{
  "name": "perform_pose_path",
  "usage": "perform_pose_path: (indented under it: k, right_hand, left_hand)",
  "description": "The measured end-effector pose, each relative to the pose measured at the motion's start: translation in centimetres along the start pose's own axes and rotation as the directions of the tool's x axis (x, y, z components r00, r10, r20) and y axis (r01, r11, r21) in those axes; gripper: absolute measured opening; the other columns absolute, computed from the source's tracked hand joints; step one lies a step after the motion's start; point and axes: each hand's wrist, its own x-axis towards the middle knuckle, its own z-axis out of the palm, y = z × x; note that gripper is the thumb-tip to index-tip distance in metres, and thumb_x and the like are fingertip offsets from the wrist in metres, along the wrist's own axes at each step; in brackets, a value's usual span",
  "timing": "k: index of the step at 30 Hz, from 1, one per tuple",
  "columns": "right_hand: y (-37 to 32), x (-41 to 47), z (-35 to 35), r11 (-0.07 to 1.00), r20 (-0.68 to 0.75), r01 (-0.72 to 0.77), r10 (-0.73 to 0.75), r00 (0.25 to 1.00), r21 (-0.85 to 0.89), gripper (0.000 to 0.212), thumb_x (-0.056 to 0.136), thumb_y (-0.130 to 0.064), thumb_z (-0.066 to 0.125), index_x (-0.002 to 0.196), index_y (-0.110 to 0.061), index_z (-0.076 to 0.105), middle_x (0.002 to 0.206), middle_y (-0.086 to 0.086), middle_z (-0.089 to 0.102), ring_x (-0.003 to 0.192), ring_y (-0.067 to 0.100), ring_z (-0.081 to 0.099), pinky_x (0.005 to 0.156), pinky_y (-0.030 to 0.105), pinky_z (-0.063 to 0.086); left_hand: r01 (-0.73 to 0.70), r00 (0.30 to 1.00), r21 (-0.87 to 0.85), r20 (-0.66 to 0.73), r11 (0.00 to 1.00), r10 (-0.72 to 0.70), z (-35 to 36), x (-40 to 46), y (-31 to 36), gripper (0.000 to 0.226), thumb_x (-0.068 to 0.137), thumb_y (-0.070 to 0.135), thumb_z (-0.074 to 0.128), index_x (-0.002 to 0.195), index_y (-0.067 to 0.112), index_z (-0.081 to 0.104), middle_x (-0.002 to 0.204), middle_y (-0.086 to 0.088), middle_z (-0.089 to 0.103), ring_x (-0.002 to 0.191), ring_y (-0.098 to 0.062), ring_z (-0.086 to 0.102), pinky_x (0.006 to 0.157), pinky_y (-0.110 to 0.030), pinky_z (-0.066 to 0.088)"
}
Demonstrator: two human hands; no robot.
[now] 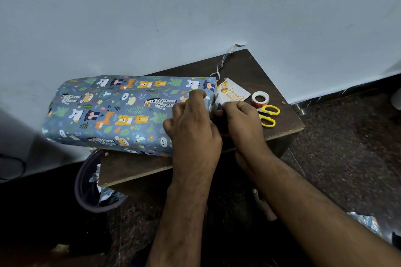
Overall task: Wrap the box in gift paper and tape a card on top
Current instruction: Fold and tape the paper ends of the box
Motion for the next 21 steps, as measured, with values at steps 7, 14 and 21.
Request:
perform_pose_path:
  k: [7, 14, 21]
  right_hand:
    - [0.4, 0.2, -0.24, 0.988, -0.036, 0.049, -0.055, 0.998, -0.145, 0.016, 0.091, -0.019, 0.059, 0.09, -0.007, 0.07, 0.083, 0.004, 0.076, 0.082, 0.022, 0.074, 0.067, 0.041, 0.063]
    - [0.21, 0.09, 0.2, 0.957, -0.041, 0.123, -0.139, 0.989, -0.262, 0.014, 0.091, -0.023, 0.063, 0.085, -0.012, 0.07, 0.078, -0.003, 0.071, 0.078, 0.014, 0.068, 0.076, 0.045, 0.059]
    - [0.45, 0.18, 0.49, 0.949, -0.046, 0.151, -0.17, 0.984, -0.276, 0.015, 0.091, -0.026, 0.063, 0.084, -0.013, 0.068, 0.078, -0.003, 0.069, 0.077, 0.014, 0.066, 0.07, 0.037, 0.055]
  left_hand:
    - [0.004, 1.0, 0.013, -0.007, 1.0, -0.004, 0.17, -0.02, 0.08, 0.054, 0.076, 0.0, 0.066, 0.124, 0.021, 0.05, 0.11, 0.006, 0.059, 0.11, -0.022, 0.047, 0.082, -0.03, 0.015]
    - [0.013, 1.0, -0.011, -0.002, 1.0, -0.013, 0.15, 0.0, 0.19, 0.051, 0.078, 0.0, 0.064, 0.124, 0.019, 0.052, 0.111, 0.007, 0.059, 0.11, -0.022, 0.047, 0.083, -0.032, 0.018]
    - [0.021, 1.0, -0.041, -0.004, 0.999, -0.022, -0.16, 0.02, 0.26, 0.054, 0.079, 0.0, 0.065, 0.127, 0.024, 0.052, 0.104, 0.019, 0.049, 0.11, -0.02, 0.046, 0.083, -0.031, 0.017]
